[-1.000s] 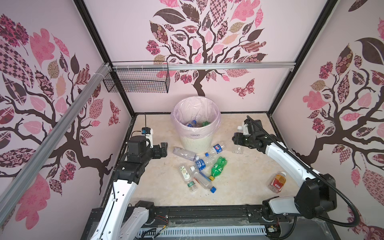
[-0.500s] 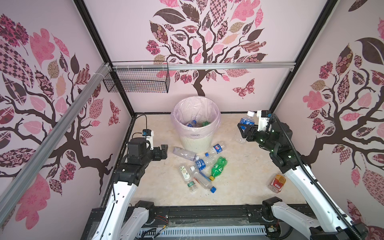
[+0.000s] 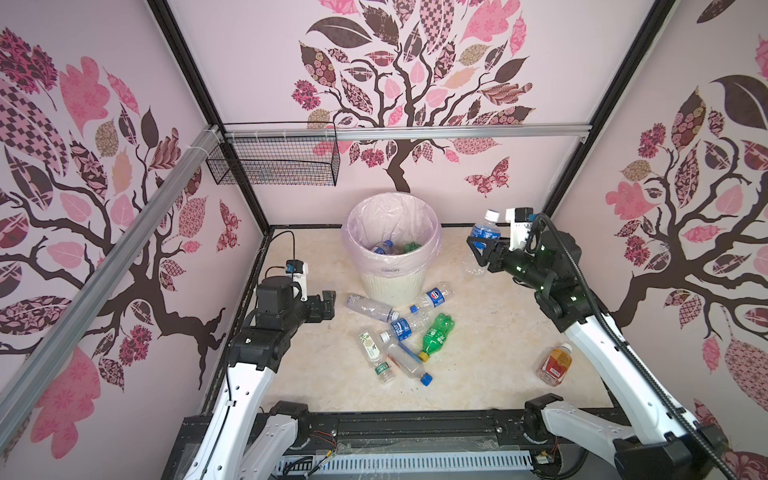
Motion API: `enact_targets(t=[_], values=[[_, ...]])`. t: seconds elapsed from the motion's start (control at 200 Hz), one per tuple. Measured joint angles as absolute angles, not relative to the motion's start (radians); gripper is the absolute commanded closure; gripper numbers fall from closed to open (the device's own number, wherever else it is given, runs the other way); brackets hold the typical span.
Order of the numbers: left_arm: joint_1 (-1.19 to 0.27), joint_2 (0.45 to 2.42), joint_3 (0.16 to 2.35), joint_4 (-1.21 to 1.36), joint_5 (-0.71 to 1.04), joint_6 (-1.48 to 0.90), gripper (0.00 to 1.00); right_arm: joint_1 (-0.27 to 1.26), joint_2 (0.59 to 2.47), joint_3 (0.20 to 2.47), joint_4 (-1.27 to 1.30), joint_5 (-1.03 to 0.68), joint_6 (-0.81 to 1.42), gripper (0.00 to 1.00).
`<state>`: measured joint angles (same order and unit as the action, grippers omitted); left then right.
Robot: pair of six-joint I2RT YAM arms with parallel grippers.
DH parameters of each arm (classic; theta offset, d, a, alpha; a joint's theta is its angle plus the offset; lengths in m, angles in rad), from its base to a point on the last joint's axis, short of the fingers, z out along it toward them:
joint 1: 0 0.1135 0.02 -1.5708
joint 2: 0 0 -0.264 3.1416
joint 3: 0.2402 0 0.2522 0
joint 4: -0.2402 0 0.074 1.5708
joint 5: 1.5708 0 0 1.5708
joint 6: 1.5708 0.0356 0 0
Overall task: Throw the plastic bottles in the bin
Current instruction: 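Carry the water bottle with the right gripper over the bin and release, then move the right gripper down to the orange-labelled tea bottle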
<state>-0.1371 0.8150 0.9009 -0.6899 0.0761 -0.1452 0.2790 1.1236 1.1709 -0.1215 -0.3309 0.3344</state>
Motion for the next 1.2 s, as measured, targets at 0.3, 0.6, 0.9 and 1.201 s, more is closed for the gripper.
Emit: enact_targets(t=[0.3, 0.6, 0.9, 1.201], values=[[-0.137, 0.812, 0.901, -0.696, 0.097, -0.141, 0.02, 0.465, 1.708, 1.934, -0.268, -0.326, 0.236, 0.25], [-0.137, 0.77, 0.901, -0.735, 0.109, -0.13, 0.02, 0.461, 1.681, 1.803, -0.381, -0.267, 0.201, 0.07], [-0.137, 0.802, 0.901, -0.734, 0.126, -0.13, 0.02, 0.344, 1.417, 1.647, -0.529, -0.072, 0.249, 0.07], [-0.137, 0.82, 0.901, -0.722, 0.12, -0.126, 0.02, 0.018, 1.264, 1.254, -0.693, 0.068, 0.384, 0.01]])
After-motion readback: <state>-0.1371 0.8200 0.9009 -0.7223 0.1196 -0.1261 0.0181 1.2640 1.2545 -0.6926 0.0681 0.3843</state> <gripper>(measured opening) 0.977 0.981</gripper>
